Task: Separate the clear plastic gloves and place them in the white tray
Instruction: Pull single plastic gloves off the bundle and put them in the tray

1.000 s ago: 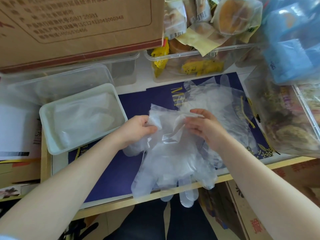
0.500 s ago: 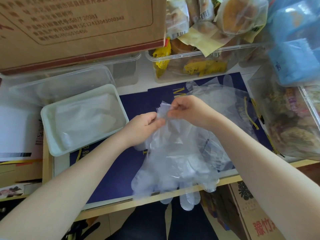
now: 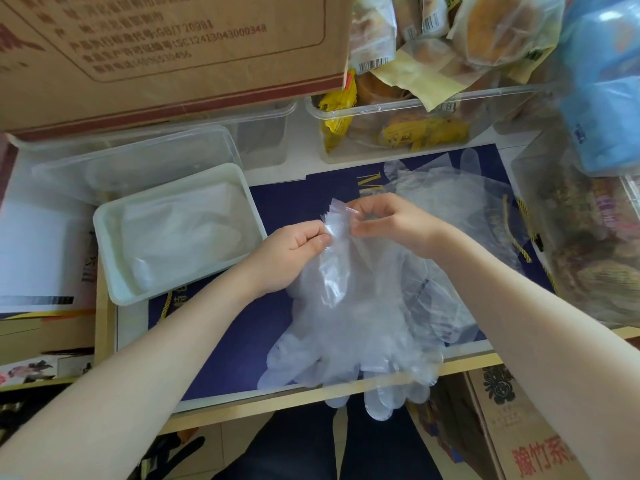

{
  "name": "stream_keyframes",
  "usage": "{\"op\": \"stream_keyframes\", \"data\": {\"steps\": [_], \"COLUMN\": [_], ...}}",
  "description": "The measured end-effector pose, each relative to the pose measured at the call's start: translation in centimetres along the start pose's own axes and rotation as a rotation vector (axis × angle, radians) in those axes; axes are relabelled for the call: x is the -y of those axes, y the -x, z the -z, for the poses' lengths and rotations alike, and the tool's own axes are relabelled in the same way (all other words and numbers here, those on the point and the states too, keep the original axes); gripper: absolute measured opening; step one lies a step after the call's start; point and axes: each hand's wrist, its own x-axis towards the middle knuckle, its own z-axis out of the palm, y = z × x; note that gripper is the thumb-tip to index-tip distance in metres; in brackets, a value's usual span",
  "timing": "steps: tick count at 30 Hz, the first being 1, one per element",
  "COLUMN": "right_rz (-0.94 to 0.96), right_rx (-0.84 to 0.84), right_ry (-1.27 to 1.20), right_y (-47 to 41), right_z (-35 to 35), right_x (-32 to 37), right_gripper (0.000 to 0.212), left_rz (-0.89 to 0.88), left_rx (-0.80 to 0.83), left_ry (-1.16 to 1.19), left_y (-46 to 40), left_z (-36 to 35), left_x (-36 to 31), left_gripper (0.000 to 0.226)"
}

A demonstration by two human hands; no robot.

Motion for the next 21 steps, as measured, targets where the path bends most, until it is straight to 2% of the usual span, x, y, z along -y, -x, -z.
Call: {"op": "stream_keyframes", "data": {"steps": [5,7,11,15,16,18,21], "right_rz": [0.025,0.047,0.108,0.179,0.196,0.234,0.252], "right_rx": [0.068,0.014,-0.172,-0.27,-0.277,-0.289,-0.31], "right_ry": [-0.057,-0.006,0.226,0.382,0.416,0.449,0.428], "right_y": [0.6,0.6,0.6,0.7,0.8,1.1,1.5], "right_z": [0.1,-0.1,-0.2,-0.4,-0.4,-0.4,-0.2], "right_x": [0.9,1.0,0.8,0.7,0.7,0.7,0.6], "right_gripper": [0.006,0.007,0.015,0.01,0.011,0.012,0.009], "left_rz": [-0.054,-0.044,-0.025,0.123,0.154,0.17,0.233], "left_rx": [0.01,0.0,-0.101,-0.046,-0.023,0.01,0.071], "left_ry": [0.028,0.098,0.182,0.033,-0.017,-0.095,-0.155], "left_y": [0.2,0.5,1.3,1.3,1.2,1.3,2.0], "left_z": [-0.2,-0.2,0.0,0.0,0.0,0.2,0.5], "left_x": [-0.4,-0.6,-0.7,-0.6,-0.4,0.2,1.0], "left_gripper": [0.019,0.011,0.026,0.043,0.039,0.011,0.02]}}
